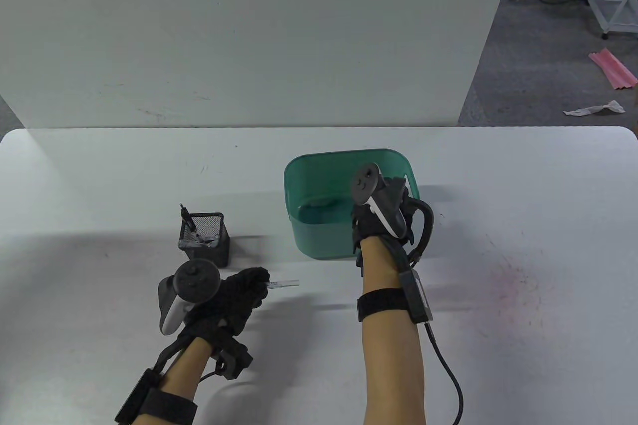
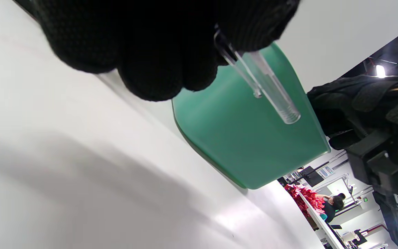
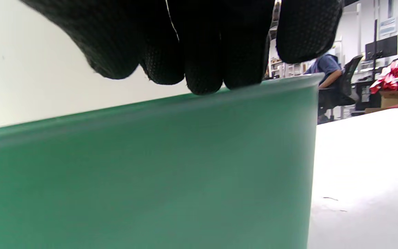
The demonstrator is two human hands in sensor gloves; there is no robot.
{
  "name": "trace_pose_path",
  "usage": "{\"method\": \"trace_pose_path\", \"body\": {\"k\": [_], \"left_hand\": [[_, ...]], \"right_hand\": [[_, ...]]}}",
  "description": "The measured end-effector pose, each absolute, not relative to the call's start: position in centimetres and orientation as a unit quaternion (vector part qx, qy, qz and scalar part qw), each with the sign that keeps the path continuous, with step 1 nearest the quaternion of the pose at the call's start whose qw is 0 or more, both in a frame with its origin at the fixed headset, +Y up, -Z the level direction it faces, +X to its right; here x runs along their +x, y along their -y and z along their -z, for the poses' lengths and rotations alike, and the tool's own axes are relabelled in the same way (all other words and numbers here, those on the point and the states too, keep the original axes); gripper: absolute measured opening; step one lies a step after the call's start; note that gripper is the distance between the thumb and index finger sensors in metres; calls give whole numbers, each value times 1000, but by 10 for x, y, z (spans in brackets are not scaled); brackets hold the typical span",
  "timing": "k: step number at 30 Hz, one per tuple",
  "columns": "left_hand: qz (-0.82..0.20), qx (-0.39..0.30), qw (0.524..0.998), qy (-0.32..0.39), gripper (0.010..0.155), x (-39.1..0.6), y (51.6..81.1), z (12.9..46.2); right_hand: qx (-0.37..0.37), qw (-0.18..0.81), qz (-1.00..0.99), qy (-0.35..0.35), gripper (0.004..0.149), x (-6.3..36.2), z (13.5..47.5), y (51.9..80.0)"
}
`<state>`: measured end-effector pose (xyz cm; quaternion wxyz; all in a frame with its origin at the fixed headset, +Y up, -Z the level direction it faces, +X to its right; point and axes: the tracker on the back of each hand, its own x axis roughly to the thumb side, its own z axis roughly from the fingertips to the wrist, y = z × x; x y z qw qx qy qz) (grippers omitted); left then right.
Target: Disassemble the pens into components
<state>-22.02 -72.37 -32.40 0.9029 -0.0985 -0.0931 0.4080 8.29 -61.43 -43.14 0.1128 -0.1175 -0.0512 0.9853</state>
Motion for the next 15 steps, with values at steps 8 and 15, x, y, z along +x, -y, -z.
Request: {"method": "trace_pose_path", "body": {"k": [8, 15], "left_hand": [[-409, -92, 903, 92, 46, -222, 721, 325], [-413, -85, 903, 86, 46, -223, 720, 324]], "right_hand": [[9, 137, -984, 113, 59, 92, 385, 590], [98, 113, -984, 98, 64, 89, 336, 609]]}}
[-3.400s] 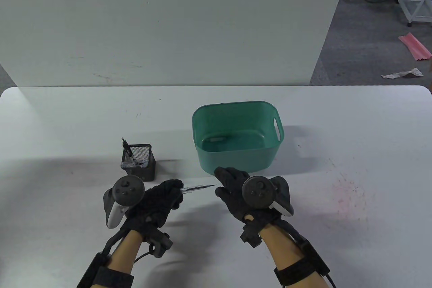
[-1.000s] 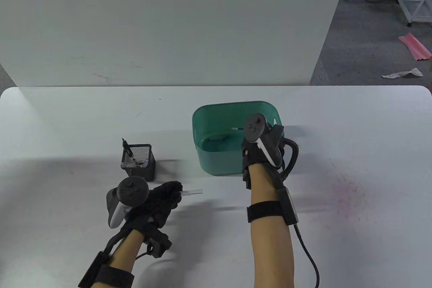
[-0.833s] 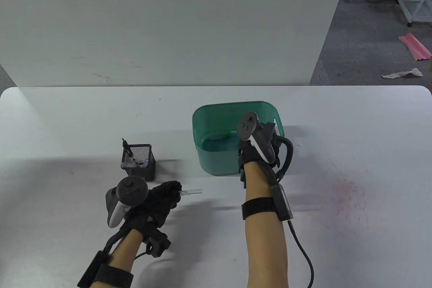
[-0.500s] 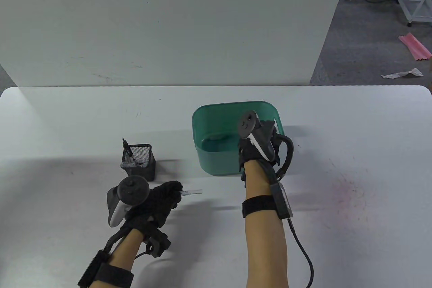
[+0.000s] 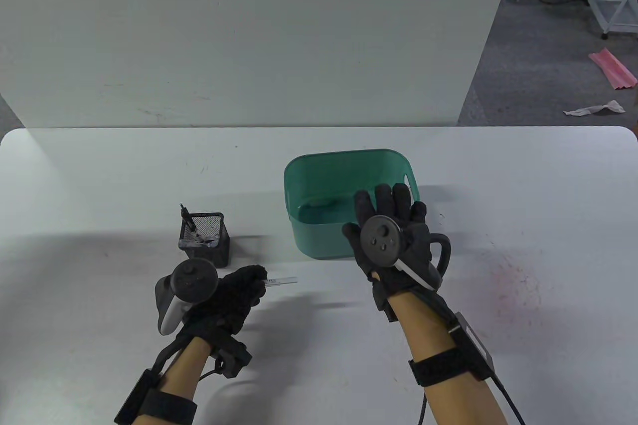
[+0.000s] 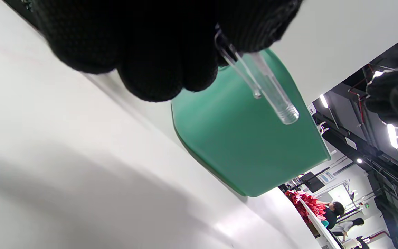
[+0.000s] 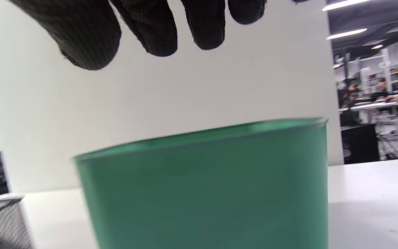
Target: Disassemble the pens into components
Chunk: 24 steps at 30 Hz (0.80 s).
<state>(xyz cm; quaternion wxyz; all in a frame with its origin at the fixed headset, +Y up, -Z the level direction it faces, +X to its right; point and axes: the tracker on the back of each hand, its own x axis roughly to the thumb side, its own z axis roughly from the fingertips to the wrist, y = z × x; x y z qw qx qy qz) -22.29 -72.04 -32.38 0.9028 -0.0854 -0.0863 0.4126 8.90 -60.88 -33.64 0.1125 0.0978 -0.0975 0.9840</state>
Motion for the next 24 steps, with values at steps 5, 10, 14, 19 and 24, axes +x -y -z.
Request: {"method": "trace_pose_path", "body": {"k": [5, 10, 14, 19, 24], "left_hand": [[-411, -82, 904, 86, 46, -223, 721, 323], [-410, -81, 905, 83, 46, -223, 721, 322], [-408, -83, 906, 80, 46, -224, 722, 322], [-407, -94, 905, 74, 46, -222, 729, 323], [-416, -107, 900, 69, 46, -219, 734, 323]], "right_hand": [[134, 75, -986, 70, 65, 85, 315, 631], [136, 69, -987, 52, 68, 90, 310, 653], [135, 66, -987, 57, 68, 96, 309, 669], [129, 78, -987, 52, 68, 104, 310, 685], [116, 78, -989, 45, 67, 112, 311, 690]]}}
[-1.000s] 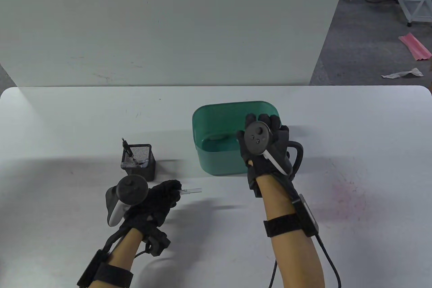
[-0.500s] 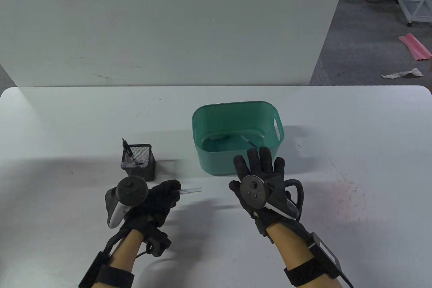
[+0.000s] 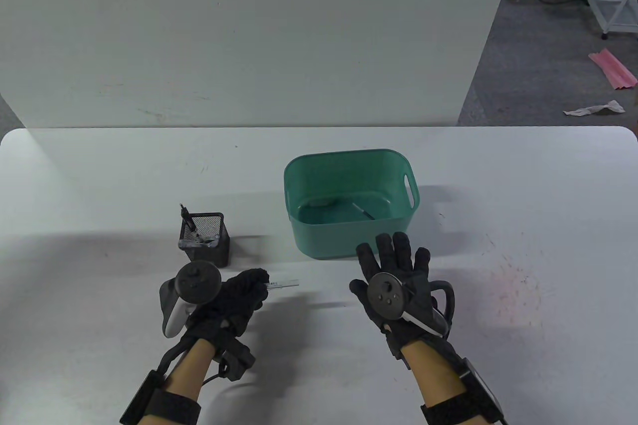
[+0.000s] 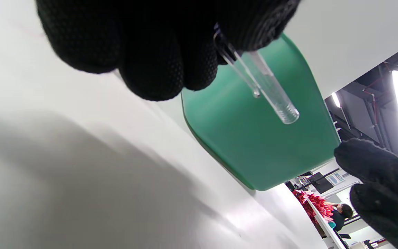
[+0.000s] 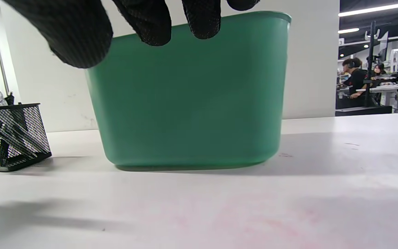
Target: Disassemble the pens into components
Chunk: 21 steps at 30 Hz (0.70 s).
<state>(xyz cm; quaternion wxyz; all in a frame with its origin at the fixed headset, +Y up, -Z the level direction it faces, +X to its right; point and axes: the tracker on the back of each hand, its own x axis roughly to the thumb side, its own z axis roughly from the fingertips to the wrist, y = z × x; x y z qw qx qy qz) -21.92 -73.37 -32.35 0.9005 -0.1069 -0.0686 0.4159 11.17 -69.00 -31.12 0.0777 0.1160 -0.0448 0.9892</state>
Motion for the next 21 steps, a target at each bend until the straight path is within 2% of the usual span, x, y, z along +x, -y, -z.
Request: {"method": "trace_pose_path", "body": {"k": [13, 21], "left_hand": [[-396, -95, 911, 68, 46, -203, 718, 323], [-422, -62, 901, 80, 47, -189, 673, 331]], "right_hand": [[78, 136, -987, 30, 67, 137, 309, 689], [78, 143, -986, 21, 67, 136, 308, 691]]}}
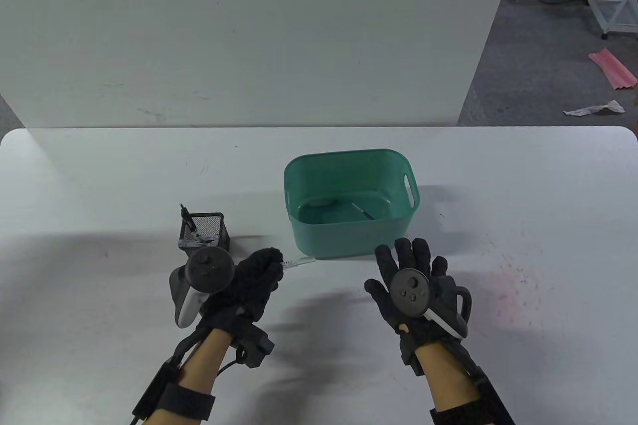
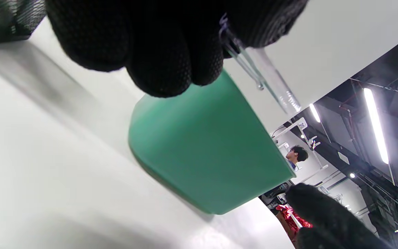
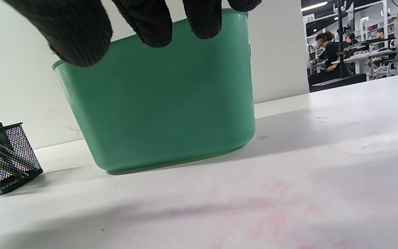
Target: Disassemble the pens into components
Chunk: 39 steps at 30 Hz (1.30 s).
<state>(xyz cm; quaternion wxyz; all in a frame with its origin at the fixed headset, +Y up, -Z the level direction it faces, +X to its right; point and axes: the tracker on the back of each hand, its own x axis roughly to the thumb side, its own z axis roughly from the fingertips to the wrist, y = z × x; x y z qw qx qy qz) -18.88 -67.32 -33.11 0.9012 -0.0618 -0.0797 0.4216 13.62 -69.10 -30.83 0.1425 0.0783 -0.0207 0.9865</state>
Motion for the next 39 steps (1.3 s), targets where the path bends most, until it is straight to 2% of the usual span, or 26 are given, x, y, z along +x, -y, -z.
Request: {"method": "trace_pose_path", "body": {"k": [9, 13, 20, 24, 29, 35, 39], "left_hand": [[-358, -49, 931, 54, 47, -161, 629, 374], [-312, -4, 950, 20, 46, -144, 621, 395], [-222, -6, 975, 2, 46, -112, 615, 415], [-197, -13, 980, 3, 46, -99, 615, 419], [-194, 3, 981, 23, 53, -95, 615, 415], [-207, 69, 974, 57, 51, -114, 609, 397], [-195, 66, 976, 73, 50, -131, 604, 384]], "right_hand": [[71, 145, -987, -2, 67, 137, 310, 696], [64, 148, -987, -7, 67, 140, 311, 698], [54, 147, -988, -16, 67, 146, 315, 702], [46, 153, -987, -23, 67, 150, 318, 704], [41, 151, -987, -27, 66, 154, 320, 706], [34, 152, -987, -28, 66, 157, 322, 706], [35, 150, -988, -28, 66, 155, 321, 706]]}}
